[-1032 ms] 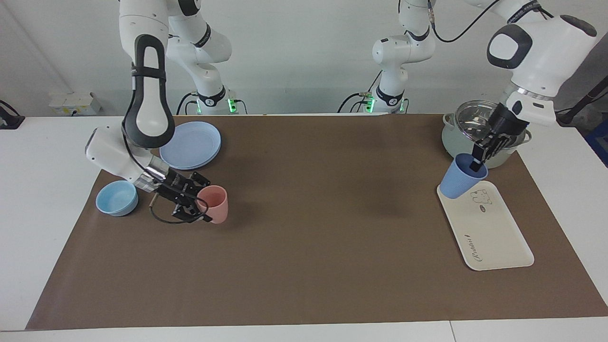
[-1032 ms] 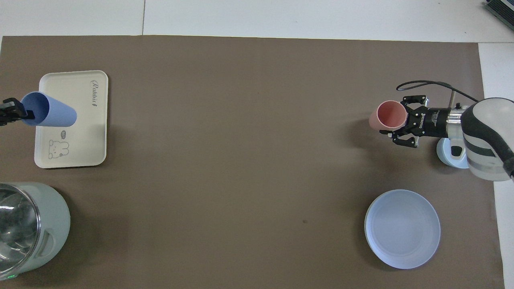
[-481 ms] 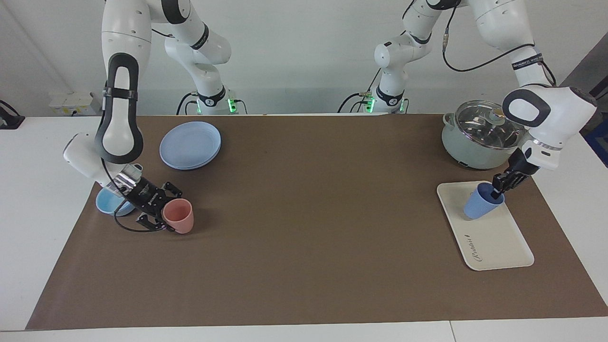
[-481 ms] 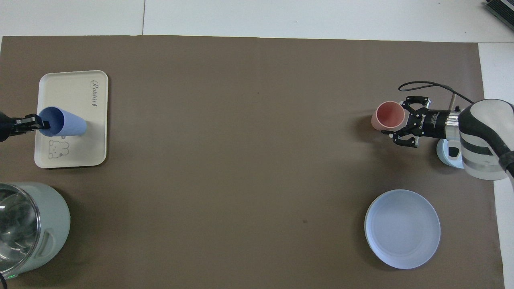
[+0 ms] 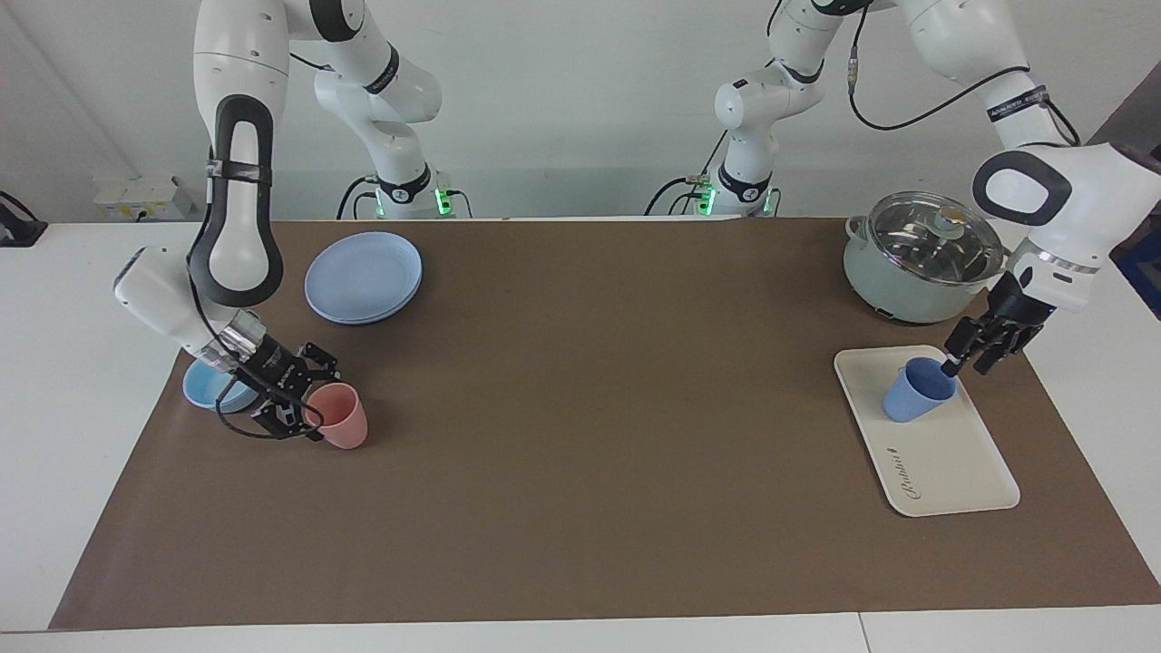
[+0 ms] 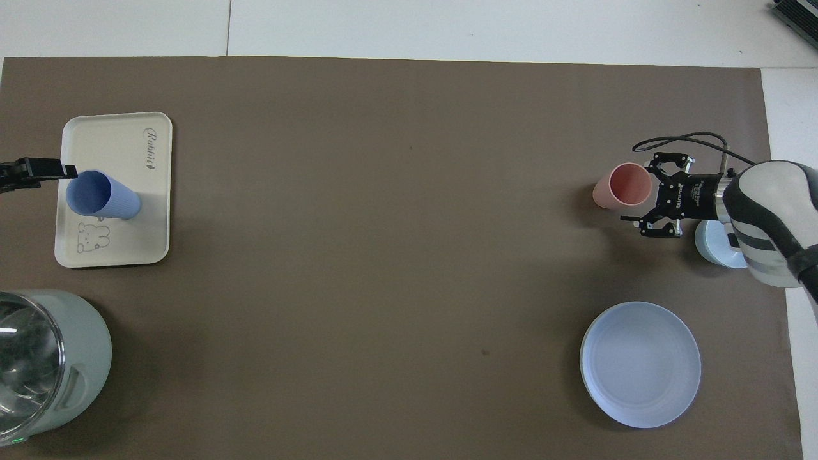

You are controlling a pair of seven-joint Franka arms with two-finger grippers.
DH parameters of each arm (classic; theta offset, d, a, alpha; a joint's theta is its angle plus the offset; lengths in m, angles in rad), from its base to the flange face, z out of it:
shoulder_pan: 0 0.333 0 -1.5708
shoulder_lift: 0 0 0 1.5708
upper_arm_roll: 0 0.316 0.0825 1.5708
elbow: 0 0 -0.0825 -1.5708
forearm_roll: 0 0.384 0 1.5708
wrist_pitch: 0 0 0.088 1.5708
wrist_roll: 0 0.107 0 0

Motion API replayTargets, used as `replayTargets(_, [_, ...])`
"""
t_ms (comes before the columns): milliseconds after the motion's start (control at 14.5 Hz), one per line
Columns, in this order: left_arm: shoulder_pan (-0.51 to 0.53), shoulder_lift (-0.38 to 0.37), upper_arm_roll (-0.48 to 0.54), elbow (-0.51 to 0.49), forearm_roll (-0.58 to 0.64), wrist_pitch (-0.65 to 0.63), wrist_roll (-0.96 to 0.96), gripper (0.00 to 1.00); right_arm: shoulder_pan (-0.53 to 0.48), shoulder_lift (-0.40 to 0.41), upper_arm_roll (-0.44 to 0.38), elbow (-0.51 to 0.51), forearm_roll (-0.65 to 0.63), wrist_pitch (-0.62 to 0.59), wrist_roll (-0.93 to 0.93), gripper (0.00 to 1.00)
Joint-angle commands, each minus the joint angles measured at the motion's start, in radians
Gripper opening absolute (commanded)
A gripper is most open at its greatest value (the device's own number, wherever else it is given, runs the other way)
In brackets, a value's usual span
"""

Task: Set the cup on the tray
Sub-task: 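Lower the cup onto the cream tray with the left gripper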

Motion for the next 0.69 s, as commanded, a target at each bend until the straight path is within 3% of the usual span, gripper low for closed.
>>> replayTargets(0, [-0.057, -0.094, 0.003, 0.028, 0.158, -0.143, 0.008, 1.0, -0.017, -0.016, 0.004, -0.011, -0.05, 0.048, -0.185, 0.99])
replayTargets(275, [-0.206, -0.175, 0.003, 0.01, 0.301, -0.304, 0.008, 1.0, -0.032, -0.014, 0.003, -0.008, -0.07, 0.133, -0.426, 0.99])
replayTargets(619, [-0.354, -0.238, 0.001, -0.059, 0.308, -0.38, -0.098, 1.0, -0.019, -0.027, 0.001, -0.016, -0.071, 0.225, -0.566, 0.99])
